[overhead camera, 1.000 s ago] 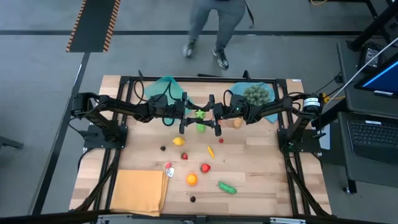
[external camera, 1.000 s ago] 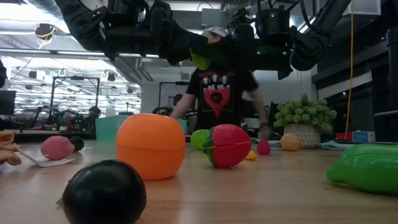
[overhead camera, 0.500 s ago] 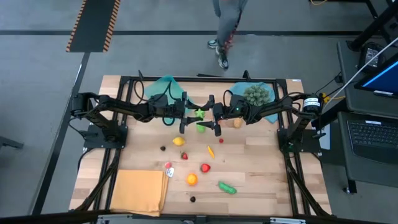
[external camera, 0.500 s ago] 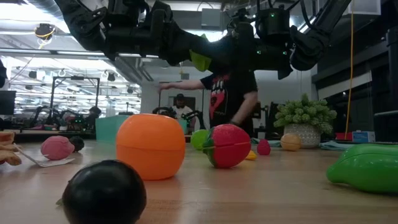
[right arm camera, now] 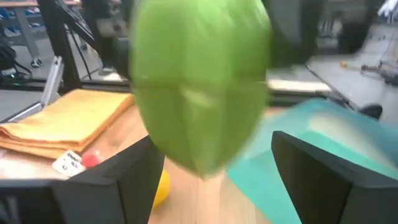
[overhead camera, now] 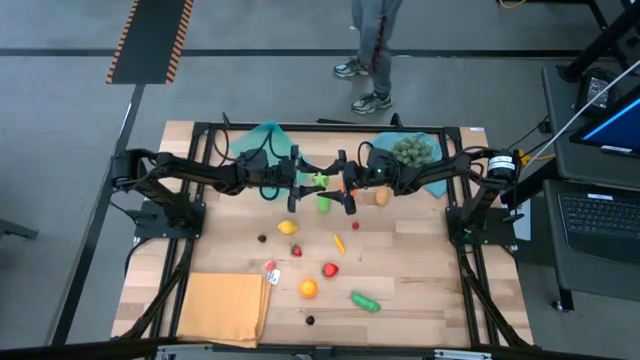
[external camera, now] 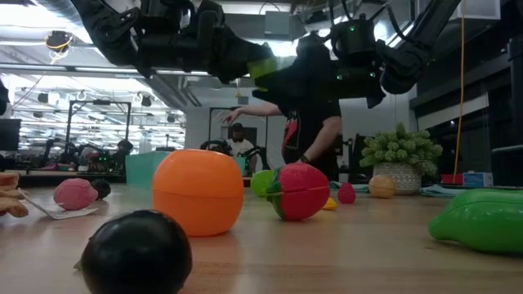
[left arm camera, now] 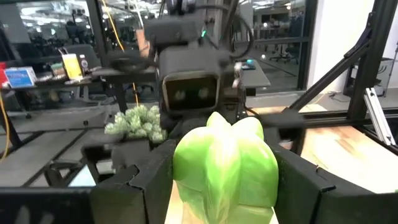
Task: Pick and placing Produce into tupperware
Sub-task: Put the green starfruit into the blue bin
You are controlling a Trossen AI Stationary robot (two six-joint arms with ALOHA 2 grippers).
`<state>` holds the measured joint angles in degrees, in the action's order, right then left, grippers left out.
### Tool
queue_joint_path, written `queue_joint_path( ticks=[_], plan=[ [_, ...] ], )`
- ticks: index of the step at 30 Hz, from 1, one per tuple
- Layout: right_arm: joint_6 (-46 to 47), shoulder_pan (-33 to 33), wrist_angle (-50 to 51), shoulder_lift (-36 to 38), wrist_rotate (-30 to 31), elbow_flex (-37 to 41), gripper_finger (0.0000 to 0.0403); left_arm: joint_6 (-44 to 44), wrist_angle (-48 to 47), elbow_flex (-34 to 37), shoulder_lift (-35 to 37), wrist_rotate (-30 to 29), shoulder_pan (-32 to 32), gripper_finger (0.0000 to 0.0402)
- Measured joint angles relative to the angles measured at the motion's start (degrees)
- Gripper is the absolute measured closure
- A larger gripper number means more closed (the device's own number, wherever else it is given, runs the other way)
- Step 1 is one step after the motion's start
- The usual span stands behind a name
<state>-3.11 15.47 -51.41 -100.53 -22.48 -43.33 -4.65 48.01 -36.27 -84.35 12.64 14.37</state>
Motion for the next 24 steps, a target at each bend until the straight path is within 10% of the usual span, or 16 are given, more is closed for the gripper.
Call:
queue_joint_path(
  ticks=[24],
  plan=[
    [0.1, 1.1, 8.8, 0.0, 4.9, 0.0, 0.0108, -1.7, -24.4, 0.0, 11.1, -8.9, 8.0, 0.0195]
  ],
)
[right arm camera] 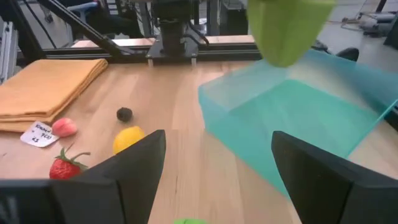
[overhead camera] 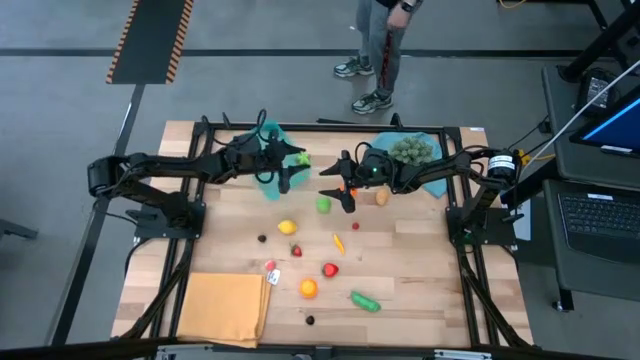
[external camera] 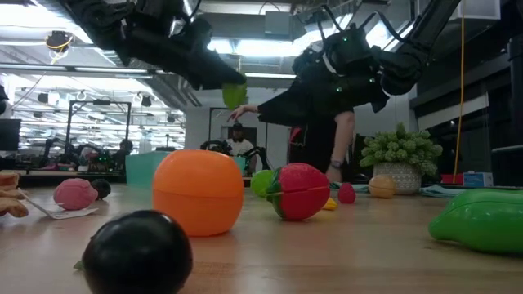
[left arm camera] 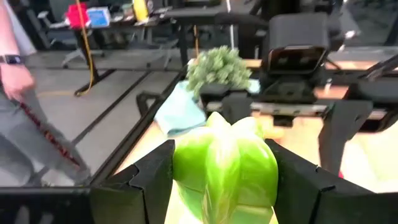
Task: Pick and placing Produce into tupperware
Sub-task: Put the green starfruit into the blue bin
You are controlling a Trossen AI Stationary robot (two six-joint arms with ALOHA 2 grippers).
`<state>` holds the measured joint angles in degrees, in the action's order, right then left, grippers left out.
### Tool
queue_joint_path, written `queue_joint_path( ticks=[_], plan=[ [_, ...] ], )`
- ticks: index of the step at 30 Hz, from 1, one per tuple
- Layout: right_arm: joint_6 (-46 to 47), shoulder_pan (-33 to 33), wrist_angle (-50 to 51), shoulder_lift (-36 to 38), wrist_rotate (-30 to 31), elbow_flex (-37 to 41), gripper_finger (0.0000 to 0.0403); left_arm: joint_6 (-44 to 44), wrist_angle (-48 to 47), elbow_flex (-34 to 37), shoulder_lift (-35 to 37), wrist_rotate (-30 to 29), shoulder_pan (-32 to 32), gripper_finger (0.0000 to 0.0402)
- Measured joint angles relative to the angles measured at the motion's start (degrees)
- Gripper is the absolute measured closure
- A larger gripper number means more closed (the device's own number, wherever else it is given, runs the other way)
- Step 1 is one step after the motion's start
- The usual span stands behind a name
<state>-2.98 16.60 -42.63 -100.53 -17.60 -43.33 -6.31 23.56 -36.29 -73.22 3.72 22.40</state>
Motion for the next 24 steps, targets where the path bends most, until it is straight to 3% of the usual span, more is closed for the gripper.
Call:
queue_joint_path(
  ticks=[6, 13, 24],
  plan=[
    [4.2, 0.1, 3.7, 0.0, 3.1, 0.0, 0.0108, 0.2, -4.2, 0.0, 0.1, -5.1, 1.8, 0.0195],
    [4.1, 0.1, 9.1, 0.0, 3.1, 0.0, 0.0108, 3.0, -11.2, 0.0, 0.1, -6.0, 5.4, 0.0195],
    [5.8, 0.1, 11.3, 0.0, 3.0, 0.0, 0.0108, 3.2, -42.9, -13.7, 0.0, -6.0, 10.1, 0.0195]
  ],
)
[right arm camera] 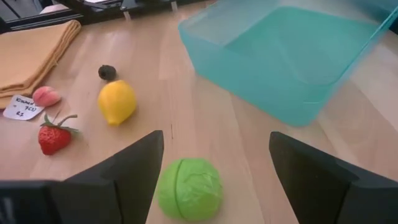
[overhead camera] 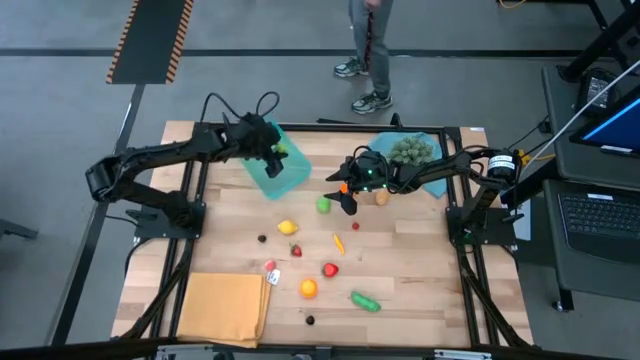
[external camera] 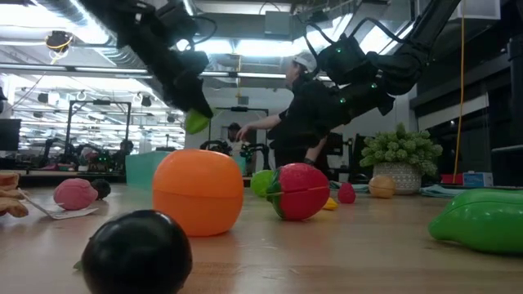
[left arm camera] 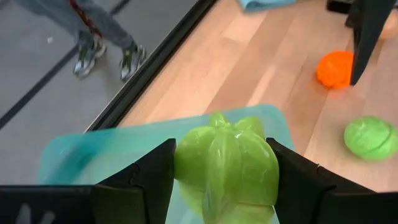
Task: Pick and placing Produce into tupperware
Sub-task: Put the green starfruit into the blue bin
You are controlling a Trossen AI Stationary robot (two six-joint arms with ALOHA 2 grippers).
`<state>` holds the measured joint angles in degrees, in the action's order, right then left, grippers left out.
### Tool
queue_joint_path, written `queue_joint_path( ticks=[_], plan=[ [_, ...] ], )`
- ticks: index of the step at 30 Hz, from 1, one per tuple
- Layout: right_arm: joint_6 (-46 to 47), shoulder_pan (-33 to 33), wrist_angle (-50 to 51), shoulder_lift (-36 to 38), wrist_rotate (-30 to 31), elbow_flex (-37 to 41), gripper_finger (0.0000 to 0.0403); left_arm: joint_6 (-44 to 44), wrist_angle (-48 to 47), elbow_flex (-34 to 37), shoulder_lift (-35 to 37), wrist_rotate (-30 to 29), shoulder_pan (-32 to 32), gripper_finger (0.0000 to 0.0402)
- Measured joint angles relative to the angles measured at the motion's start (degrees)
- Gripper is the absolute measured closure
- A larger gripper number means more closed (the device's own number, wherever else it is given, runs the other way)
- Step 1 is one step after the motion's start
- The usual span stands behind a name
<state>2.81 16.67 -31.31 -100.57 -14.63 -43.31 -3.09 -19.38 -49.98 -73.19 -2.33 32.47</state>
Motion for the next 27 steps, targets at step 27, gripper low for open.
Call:
queue_joint_path(
  ticks=[27],
  plan=[
    [-0.1, 0.0, 0.4, 0.0, 0.0, 0.0, 0.0108, -7.2, -7.5, -4.5, -9.3, 0.4, 11.1, 0.0195]
  ],
)
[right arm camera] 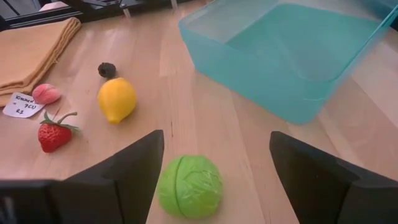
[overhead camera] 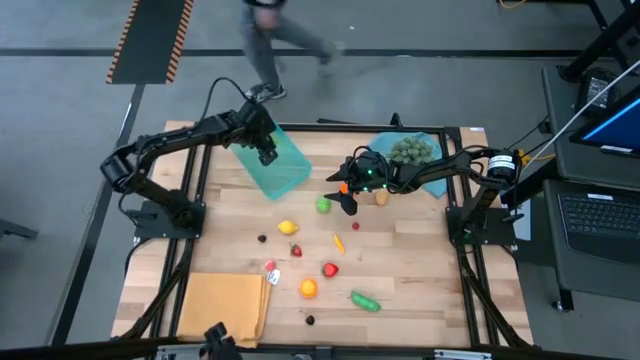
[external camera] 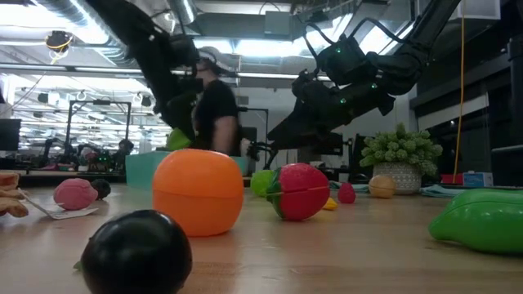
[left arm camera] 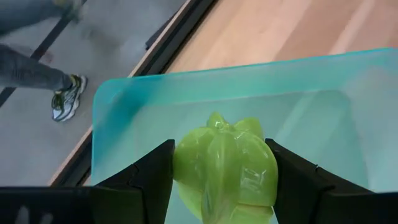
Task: Pick and placing Produce into tupperware
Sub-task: Put the green starfruit into the blue bin
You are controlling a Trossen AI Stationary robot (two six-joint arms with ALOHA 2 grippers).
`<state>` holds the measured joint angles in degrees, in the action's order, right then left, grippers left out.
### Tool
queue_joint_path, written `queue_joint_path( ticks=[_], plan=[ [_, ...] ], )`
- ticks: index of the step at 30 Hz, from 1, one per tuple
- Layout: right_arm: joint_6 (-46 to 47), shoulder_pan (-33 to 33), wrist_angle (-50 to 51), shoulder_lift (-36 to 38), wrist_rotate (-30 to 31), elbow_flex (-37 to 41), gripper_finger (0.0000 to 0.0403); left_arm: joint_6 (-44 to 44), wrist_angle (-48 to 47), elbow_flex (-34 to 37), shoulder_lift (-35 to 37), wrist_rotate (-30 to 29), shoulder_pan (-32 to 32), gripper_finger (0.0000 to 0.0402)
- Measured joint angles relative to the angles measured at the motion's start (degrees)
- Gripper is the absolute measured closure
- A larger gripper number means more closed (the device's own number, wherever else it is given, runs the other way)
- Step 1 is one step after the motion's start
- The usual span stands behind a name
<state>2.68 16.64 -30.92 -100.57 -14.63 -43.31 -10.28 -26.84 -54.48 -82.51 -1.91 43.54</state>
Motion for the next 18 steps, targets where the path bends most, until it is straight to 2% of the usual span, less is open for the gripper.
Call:
queue_joint_path(
  ticks=[8, 12, 18],
  plan=[
    [-0.3, 0.0, -0.1, 0.0, 0.0, 0.0, 0.0108, -2.4, 2.3, 0.0, -6.8, 1.6, 4.6, 0.0195],
    [-0.3, 0.0, -0.4, 0.0, 0.0, 0.0, 0.0108, -3.5, 5.4, 0.0, -9.6, 6.0, 6.1, 0.0195],
    [-0.3, 0.0, -1.1, 0.0, 0.0, 0.0, 0.0108, -4.4, 5.1, -1.7, -12.2, 6.0, 7.1, 0.0194]
  ],
)
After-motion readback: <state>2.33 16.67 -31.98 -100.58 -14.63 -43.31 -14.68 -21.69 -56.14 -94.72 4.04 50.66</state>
